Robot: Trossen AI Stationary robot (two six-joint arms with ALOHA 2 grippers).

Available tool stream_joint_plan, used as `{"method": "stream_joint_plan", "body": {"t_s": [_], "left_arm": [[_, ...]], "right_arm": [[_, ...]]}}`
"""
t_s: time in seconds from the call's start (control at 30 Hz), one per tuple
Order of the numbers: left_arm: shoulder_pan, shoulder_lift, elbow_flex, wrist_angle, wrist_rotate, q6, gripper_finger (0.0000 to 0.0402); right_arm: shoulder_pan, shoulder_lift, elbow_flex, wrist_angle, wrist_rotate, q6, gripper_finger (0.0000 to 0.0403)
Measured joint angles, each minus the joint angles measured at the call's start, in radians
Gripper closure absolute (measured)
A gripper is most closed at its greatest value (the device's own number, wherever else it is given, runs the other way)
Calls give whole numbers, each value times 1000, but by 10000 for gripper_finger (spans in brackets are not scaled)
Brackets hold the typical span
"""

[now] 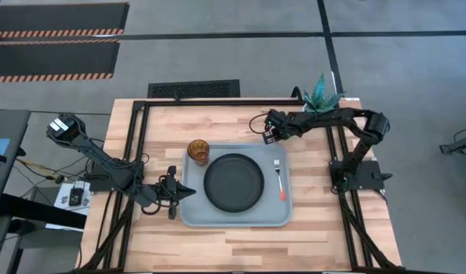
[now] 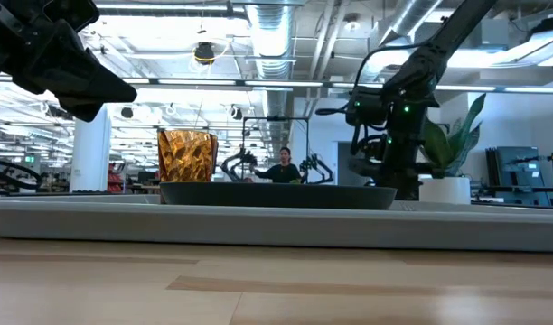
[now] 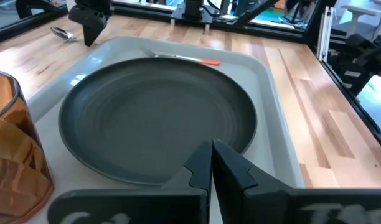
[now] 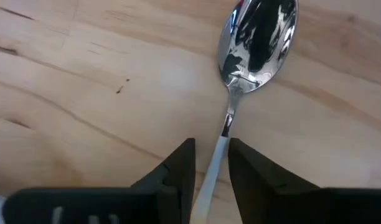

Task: Pick and place plate/cup/fork/spoon on tray
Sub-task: Put the orange spoon on the gray serving tray to the right of the black plate

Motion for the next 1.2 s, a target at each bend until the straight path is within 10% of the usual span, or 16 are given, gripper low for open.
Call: {"method": "stream_joint_plan", "body": {"t_s": [0.3, 0.9, 1.2], "left_arm": [[0, 0, 0, -7, 0, -4, 401], [0, 0, 0, -14, -8, -10, 401], [38, -1, 0, -13, -8, 47, 401]], "right_arm": [[-10, -7, -2, 5, 2, -5, 392], [-3, -1, 270, -347, 0, -20, 400], [178, -87, 272, -442, -32, 154, 400]]}}
